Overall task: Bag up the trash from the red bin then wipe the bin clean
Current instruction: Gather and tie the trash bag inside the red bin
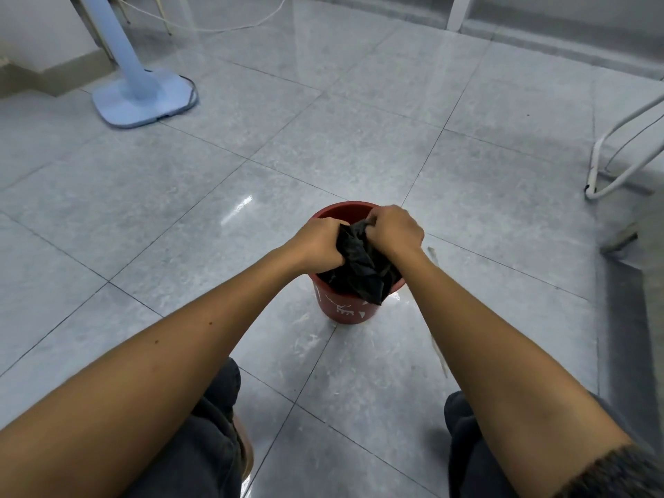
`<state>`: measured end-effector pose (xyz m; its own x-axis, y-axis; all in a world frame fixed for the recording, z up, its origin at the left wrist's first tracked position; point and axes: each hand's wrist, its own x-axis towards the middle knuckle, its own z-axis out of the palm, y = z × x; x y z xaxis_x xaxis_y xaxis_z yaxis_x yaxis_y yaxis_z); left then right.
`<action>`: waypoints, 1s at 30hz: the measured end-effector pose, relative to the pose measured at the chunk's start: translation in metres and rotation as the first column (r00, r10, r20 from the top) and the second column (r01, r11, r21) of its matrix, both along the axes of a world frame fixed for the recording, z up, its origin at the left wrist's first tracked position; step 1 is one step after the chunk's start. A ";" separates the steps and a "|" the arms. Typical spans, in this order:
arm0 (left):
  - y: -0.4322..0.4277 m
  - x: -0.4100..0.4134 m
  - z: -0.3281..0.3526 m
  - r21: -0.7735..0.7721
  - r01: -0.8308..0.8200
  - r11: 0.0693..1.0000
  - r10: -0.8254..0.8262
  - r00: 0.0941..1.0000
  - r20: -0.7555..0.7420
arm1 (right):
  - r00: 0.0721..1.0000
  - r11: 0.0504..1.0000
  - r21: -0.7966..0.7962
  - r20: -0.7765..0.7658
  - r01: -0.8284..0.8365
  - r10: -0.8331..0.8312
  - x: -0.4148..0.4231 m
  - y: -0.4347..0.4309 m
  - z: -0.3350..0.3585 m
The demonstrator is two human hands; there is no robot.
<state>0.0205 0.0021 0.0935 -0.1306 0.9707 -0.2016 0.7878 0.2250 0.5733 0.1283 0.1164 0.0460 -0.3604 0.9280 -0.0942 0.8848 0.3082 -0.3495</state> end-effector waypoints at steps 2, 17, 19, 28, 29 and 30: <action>0.002 -0.004 0.002 -0.050 -0.101 0.994 0.101 0.995 0.001 | 0.942 0.981 -0.119 -0.280 0.156 -0.184 0.007 0.010 0.008; 0.041 0.008 -0.033 0.403 -0.700 0.590 0.569 0.714 0.407 | 0.761 0.885 -0.406 -0.642 -0.229 -0.098 0.044 0.011 0.022; 0.051 0.015 -0.039 0.357 -0.749 0.558 0.558 0.657 0.506 | 0.700 0.841 -0.456 -0.701 -0.292 -0.137 0.047 0.007 0.017; 0.059 0.018 -0.065 0.090 -0.583 0.808 0.338 0.583 0.739 | 0.636 0.833 -0.431 -0.761 -0.348 -0.128 0.043 0.004 -0.018; 0.058 0.011 -0.065 0.062 -0.529 0.846 0.293 0.559 0.776 | 0.651 0.851 -0.416 -0.750 -0.319 -0.123 0.042 0.006 -0.020; 0.058 0.006 -0.063 0.006 -0.491 0.871 0.278 0.502 0.819 | 0.660 0.869 -0.403 -0.741 -0.287 -0.125 0.042 0.007 -0.021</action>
<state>0.0268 0.0600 0.0306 -0.3990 0.8909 -0.2169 -0.1226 0.1826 0.9755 0.1699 0.1234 0.0253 -0.5699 0.8065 -0.1572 0.2524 -0.0103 -0.9676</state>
